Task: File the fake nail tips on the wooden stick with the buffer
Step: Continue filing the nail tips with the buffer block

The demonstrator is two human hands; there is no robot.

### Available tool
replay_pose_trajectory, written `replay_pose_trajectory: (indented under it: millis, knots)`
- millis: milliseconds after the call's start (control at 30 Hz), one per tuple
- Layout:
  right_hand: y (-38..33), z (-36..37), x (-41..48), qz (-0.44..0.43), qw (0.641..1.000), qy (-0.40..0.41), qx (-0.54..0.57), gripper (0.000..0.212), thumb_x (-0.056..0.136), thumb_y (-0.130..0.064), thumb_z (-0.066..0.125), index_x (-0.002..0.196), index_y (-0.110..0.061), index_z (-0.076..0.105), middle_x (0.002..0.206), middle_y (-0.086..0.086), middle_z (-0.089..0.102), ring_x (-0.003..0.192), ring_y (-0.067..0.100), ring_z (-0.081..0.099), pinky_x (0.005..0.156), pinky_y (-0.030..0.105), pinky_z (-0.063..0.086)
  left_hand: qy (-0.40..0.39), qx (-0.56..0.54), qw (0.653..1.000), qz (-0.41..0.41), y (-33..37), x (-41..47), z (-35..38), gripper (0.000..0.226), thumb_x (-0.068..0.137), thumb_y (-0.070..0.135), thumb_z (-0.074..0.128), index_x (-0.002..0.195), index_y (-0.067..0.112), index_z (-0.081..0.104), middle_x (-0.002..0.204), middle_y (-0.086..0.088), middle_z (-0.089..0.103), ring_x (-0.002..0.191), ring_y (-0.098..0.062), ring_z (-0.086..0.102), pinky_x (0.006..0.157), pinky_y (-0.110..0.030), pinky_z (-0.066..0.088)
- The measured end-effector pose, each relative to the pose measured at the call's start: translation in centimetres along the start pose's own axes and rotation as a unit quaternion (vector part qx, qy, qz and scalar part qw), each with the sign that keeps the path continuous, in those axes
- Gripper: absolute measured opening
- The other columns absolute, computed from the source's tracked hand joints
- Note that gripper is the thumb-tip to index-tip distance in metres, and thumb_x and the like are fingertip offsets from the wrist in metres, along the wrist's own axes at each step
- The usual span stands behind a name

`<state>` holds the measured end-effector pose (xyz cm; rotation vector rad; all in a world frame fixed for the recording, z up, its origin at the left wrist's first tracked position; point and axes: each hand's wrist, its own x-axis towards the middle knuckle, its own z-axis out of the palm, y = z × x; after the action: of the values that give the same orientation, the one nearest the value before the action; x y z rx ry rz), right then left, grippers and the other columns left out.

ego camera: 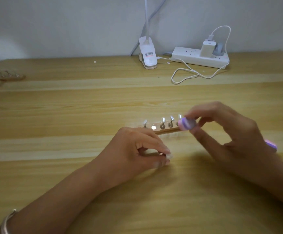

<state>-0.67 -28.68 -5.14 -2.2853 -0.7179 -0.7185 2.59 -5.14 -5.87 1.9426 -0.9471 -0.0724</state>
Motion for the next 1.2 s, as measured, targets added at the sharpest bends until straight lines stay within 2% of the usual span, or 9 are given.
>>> replay_pose_trajectory:
  millis: [200, 267, 400, 500, 633, 767, 900, 1033, 1200]
  knots:
    - [0.1, -0.8, 0.2, 0.012, 1.0, -0.009, -0.011, 0.016, 0.092, 0.005, 0.069, 0.106, -0.002, 0.069, 0.105, 0.006, 0.069, 0.093, 0.018, 0.067, 0.087, 0.022, 0.049, -0.021, -0.005, 1.0, -0.013, -0.3, -0.1, -0.1, 0.013, 0.082, 0.009, 0.077, 0.093, 0.015, 0.08, 0.084, 0.008, 0.071, 0.061, -0.003, 0.057, 0.055, -0.013, 0.038]
    - [-0.7, -0.5, 0.0, -0.017, 0.999, -0.037, 0.019, 0.013, 0.095, 0.0, 0.065, 0.107, -0.003, 0.07, 0.107, 0.006, 0.069, 0.098, 0.02, 0.067, 0.089, 0.028, 0.051, -0.021, -0.004, 1.0, -0.006, -0.2, -0.1, -0.1, 0.012, 0.086, 0.011, 0.073, 0.095, 0.015, 0.079, 0.085, 0.008, 0.07, 0.066, -0.004, 0.061, 0.057, -0.015, 0.042]
    - [-1.3, 0.6, -0.6, -0.072, 0.992, -0.102, 0.003, 0.016, 0.098, -0.008, 0.06, 0.108, -0.003, 0.072, 0.108, 0.006, 0.068, 0.101, 0.021, 0.065, 0.091, 0.03, 0.05, -0.01, 0.007, 1.0, -0.002, -0.3, 0.0, -0.1, 0.013, 0.087, 0.014, 0.069, 0.096, 0.018, 0.077, 0.084, 0.002, 0.069, 0.066, -0.021, 0.062, 0.056, -0.037, 0.047]
    - [-0.8, 0.4, -0.3, -0.054, 0.993, -0.105, -0.011, 0.016, 0.094, -0.005, 0.062, 0.106, -0.003, 0.072, 0.106, 0.007, 0.068, 0.101, 0.023, 0.065, 0.088, 0.034, 0.051, -0.007, -0.003, 1.0, -0.012, -0.4, 0.0, -0.1, 0.012, 0.086, 0.013, 0.07, 0.095, 0.013, 0.079, 0.084, 0.002, 0.069, 0.066, -0.021, 0.061, 0.055, -0.037, 0.046]
    - [-1.3, 1.3, -0.5, -0.083, 0.99, -0.109, 0.003, 0.016, 0.096, -0.001, 0.062, 0.107, -0.001, 0.072, 0.106, 0.006, 0.068, 0.099, 0.018, 0.063, 0.091, 0.026, 0.048, -0.018, 0.007, 1.0, 0.0, -0.5, 0.0, -0.1, 0.019, 0.084, 0.007, 0.068, 0.098, 0.017, 0.077, 0.088, 0.001, 0.069, 0.074, -0.011, 0.064, 0.063, -0.031, 0.051]
    - [-0.6, 0.7, -0.1, -0.057, 0.993, -0.105, -0.012, 0.021, 0.09, 0.002, 0.063, 0.108, 0.0, 0.072, 0.106, 0.009, 0.068, 0.099, 0.026, 0.066, 0.087, 0.037, 0.052, 0.001, -0.014, 1.0, -0.022, -0.7, 0.1, -0.1, 0.018, 0.084, 0.001, 0.072, 0.094, 0.014, 0.078, 0.087, 0.003, 0.071, 0.075, -0.016, 0.066, 0.066, -0.04, 0.052]
    - [-1.2, 1.3, -0.4, -0.091, 0.99, -0.109, 0.01, 0.018, 0.093, 0.001, 0.061, 0.107, 0.0, 0.073, 0.106, 0.007, 0.068, 0.098, 0.021, 0.064, 0.089, 0.028, 0.05, 0.0, -0.012, 1.0, -0.016, -0.6, 0.1, -0.2, 0.021, 0.083, 0.003, 0.068, 0.099, 0.013, 0.077, 0.088, -0.001, 0.071, 0.077, -0.013, 0.066, 0.067, -0.034, 0.052]
    - [-0.4, 0.7, 0.0, -0.072, 0.993, -0.098, -0.004, 0.019, 0.092, 0.001, 0.062, 0.107, 0.001, 0.073, 0.104, 0.009, 0.069, 0.096, 0.025, 0.066, 0.086, 0.035, 0.052, 0.002, 0.001, 1.0, -0.023, -0.4, 0.3, -0.1, 0.015, 0.086, 0.006, 0.071, 0.095, 0.015, 0.078, 0.083, -0.003, 0.07, 0.072, -0.017, 0.063, 0.064, -0.036, 0.049]
    - [-0.7, 1.3, 0.2, -0.104, 0.99, -0.096, 0.021, 0.02, 0.093, 0.003, 0.061, 0.108, 0.0, 0.074, 0.108, 0.009, 0.07, 0.098, 0.024, 0.066, 0.089, 0.031, 0.05, 0.007, -0.009, 1.0, -0.018, -0.6, 0.4, -0.2, 0.016, 0.087, 0.013, 0.066, 0.1, 0.014, 0.076, 0.081, -0.011, 0.067, 0.072, -0.03, 0.06, 0.064, -0.046, 0.046]
